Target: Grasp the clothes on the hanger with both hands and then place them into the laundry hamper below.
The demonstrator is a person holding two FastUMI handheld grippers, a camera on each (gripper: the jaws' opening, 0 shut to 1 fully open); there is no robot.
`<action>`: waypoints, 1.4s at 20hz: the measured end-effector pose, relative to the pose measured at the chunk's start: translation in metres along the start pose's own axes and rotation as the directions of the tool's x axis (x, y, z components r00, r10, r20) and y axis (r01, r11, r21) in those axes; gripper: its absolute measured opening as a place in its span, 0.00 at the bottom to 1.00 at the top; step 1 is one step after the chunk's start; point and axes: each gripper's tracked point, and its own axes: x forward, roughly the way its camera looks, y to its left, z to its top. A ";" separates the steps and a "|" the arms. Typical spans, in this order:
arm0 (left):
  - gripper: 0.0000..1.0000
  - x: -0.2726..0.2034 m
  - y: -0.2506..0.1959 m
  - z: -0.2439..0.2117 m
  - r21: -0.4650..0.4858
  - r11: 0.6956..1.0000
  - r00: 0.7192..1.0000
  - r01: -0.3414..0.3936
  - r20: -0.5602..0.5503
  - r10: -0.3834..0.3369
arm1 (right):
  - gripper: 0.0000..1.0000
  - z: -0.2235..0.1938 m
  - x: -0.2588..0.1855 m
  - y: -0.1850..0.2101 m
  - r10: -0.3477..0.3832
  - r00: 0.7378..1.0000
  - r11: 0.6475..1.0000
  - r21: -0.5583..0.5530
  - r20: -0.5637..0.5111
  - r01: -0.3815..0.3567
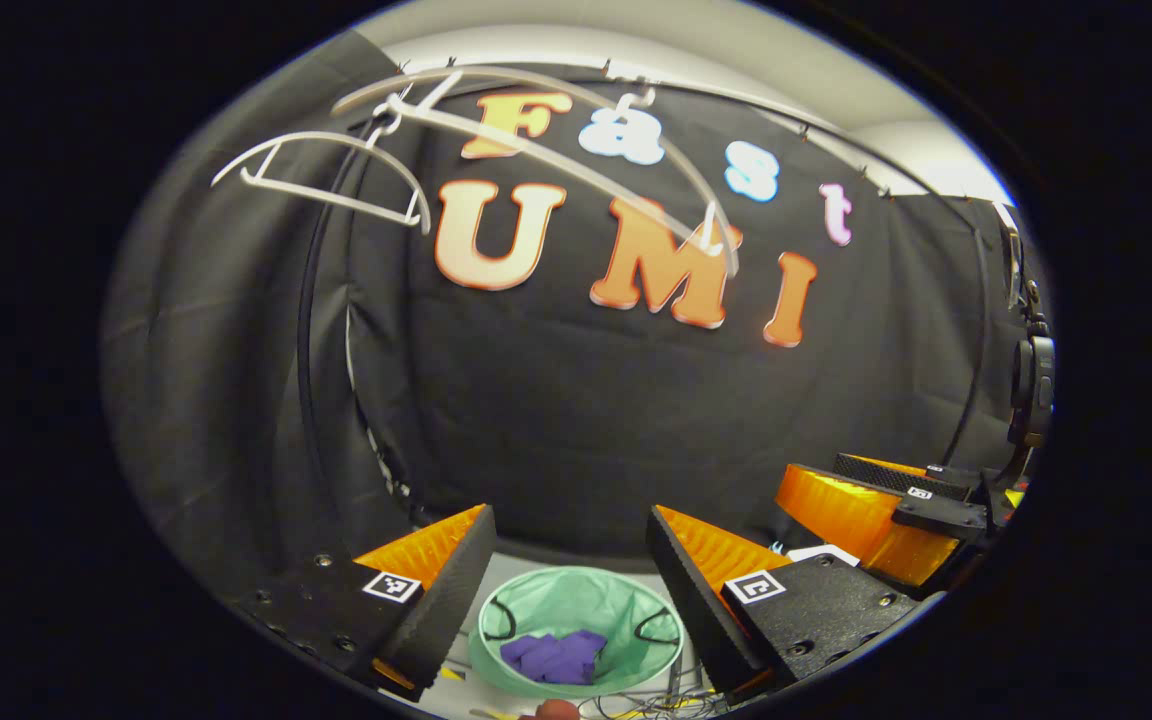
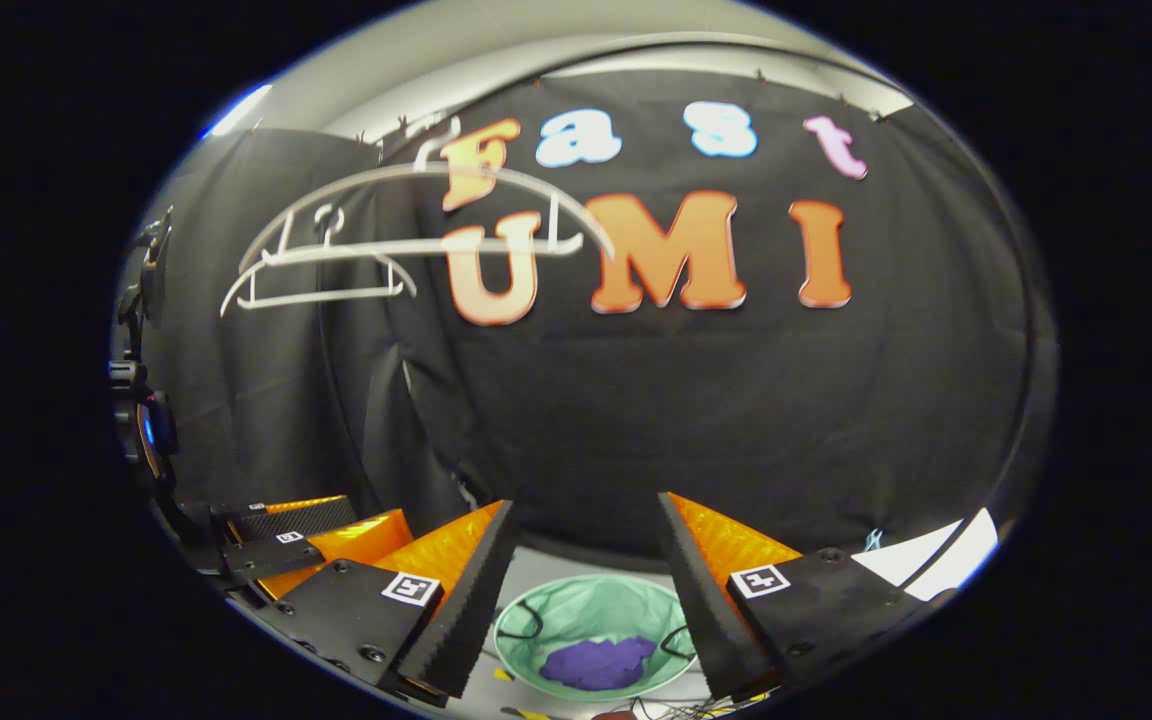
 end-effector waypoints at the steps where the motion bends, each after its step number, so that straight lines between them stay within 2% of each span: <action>1: 0.96 -0.010 -0.005 0.023 -0.003 1.000 0.999 0.017 0.041 -0.017 | 0.90 0.018 -0.011 -0.004 -0.010 0.999 1.000 -0.016 0.040 0.011; 2: 0.92 -0.021 -0.012 0.041 -0.010 1.000 0.997 0.028 0.075 -0.027 | 0.83 0.033 -0.027 -0.009 -0.024 0.997 0.999 -0.045 0.074 0.027; 4: 0.92 -0.042 -0.029 0.078 -0.018 0.999 0.989 0.047 0.140 -0.044 | 0.97 0.047 -0.062 -0.015 -0.036 0.993 0.996 -0.078 0.112 0.045; 7: 0.92 -0.082 -0.051 0.125 -0.011 0.999 0.970 0.039 0.239 -0.035 | 0.98 0.076 -0.117 -0.026 -0.018 0.985 0.996 -0.083 0.172 0.033; 9: 0.92 -0.105 -0.070 0.139 -0.035 0.999 0.961 0.030 0.275 -0.019 | 0.98 0.088 -0.152 -0.044 -0.020 0.978 0.996 -0.086 0.207 0.038; 10: 0.92 -0.119 -0.078 0.142 -0.046 0.999 0.958 0.023 0.287 -0.008 | 0.98 0.095 -0.171 -0.050 -0.012 0.975 0.996 -0.083 0.222 0.031; 12: 0.91 -0.144 -0.092 0.141 -0.067 0.997 0.953 -0.022 0.300 0.041 | 0.84 0.097 -0.199 -0.071 -0.002 0.974 0.996 -0.087 0.227 0.022; 15: 0.91 -0.181 -0.117 0.137 -0.068 0.994 0.944 -0.081 0.316 0.098 | 0.84 0.102 -0.239 -0.101 0.021 0.971 0.997 -0.076 0.240 -0.003; 16: 0.91 -0.190 -0.120 0.134 -0.059 0.992 0.939 -0.109 0.321 0.123 | 0.90 0.102 -0.250 -0.109 0.029 0.970 0.997 -0.074 0.242 -0.011; 17: 0.91 -0.197 -0.125 0.130 -0.050 0.989 0.936 -0.140 0.319 0.149 | 0.84 0.101 -0.260 -0.119 0.032 0.969 0.997 -0.072 0.244 -0.015; 18: 0.91 -0.204 -0.129 0.126 -0.047 0.986 0.934 -0.162 0.316 0.169 | 0.84 0.100 -0.269 -0.127 0.037 0.969 0.997 -0.070 0.246 -0.020; 20: 0.92 -0.215 -0.144 0.124 -0.053 0.984 0.932 -0.169 0.315 0.178 | 0.84 0.101 -0.283 -0.142 0.031 0.968 0.998 -0.060 0.251 -0.016; 22: 0.92 -0.217 -0.159 0.123 -0.054 0.988 0.937 -0.145 0.314 0.155 | 0.84 0.103 -0.291 -0.154 0.016 0.967 0.999 -0.041 0.256 -0.006; 26: 0.92 -0.221 -0.172 0.126 -0.013 0.988 0.932 -0.156 0.331 0.152 | 0.85 0.100 -0.297 -0.166 0.003 0.968 1.000 -0.010 0.251 0.000; 28: 0.92 -0.219 -0.184 0.123 -0.011 0.990 0.938 -0.139 0.320 0.135 | 0.84 0.096 -0.297 -0.171 -0.006 0.970 1.000 -0.003 0.242 0.007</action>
